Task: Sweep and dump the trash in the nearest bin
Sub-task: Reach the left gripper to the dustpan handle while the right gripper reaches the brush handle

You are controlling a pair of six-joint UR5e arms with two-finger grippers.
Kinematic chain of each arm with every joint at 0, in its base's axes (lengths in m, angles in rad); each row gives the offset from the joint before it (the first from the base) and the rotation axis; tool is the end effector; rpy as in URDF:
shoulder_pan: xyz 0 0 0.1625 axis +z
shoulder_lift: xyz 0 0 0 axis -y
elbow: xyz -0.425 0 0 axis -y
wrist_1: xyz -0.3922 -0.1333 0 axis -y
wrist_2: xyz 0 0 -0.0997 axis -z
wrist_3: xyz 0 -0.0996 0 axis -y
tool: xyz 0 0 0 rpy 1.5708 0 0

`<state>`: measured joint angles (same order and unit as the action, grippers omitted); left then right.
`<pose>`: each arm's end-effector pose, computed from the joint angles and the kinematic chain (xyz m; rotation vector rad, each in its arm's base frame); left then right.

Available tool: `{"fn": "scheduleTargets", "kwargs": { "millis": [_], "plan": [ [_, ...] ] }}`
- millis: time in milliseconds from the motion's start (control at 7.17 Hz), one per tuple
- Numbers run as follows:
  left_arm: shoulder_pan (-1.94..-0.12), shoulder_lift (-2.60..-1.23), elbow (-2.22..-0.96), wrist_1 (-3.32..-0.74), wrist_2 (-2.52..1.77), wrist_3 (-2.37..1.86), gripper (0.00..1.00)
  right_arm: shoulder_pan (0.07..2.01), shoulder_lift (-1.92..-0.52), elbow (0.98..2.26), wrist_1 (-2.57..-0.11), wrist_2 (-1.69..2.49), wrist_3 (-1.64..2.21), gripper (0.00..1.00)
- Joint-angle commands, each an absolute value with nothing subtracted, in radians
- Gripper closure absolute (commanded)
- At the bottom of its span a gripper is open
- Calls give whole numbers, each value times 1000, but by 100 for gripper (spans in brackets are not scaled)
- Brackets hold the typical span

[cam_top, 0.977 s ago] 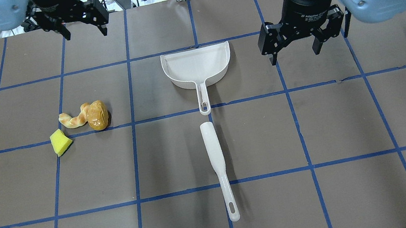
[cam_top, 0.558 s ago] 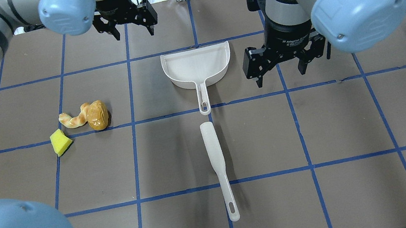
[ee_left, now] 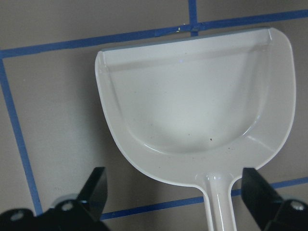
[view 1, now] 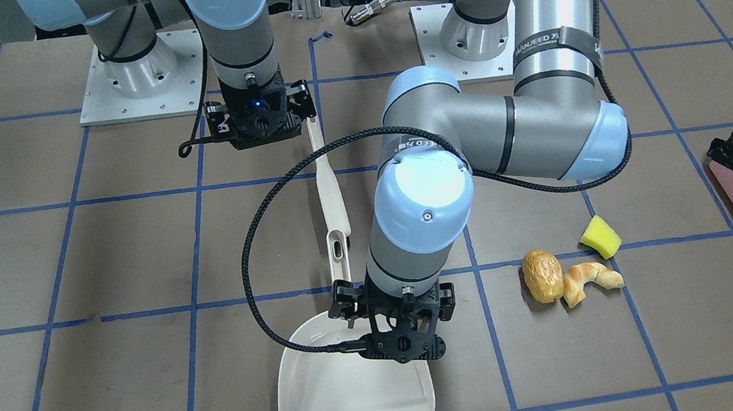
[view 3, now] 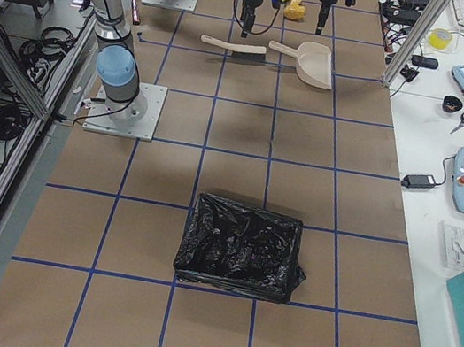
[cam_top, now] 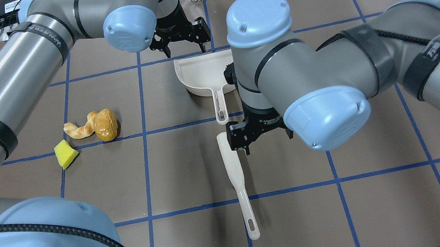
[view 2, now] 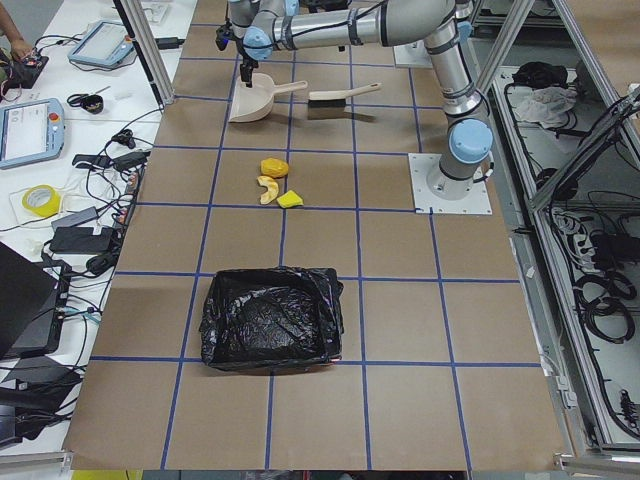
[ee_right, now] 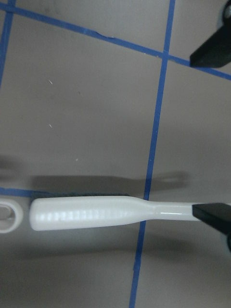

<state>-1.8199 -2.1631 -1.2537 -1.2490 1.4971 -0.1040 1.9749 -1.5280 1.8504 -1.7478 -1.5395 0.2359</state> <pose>-0.3135 -0.6621 0.3139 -0.2245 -3.0522 0.0504 0.3120 -0.3826 0.3499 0.2583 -3.1063 -0.2308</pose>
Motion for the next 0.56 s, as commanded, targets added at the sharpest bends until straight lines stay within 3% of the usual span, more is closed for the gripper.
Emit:
{"fn": "scheduleTargets", "kwargs": {
  "millis": [0, 419],
  "plan": [
    [-1880, -2178, -1299, -1247, 1503, -141, 0, 2083, -1517, 1948, -1854, -1505, 294, 7],
    [-1907, -2166, -1387, -1262, 1494, -140, 0, 2092, -1505, 2092, -2063, -1512, 302, 8]
  ]
}}
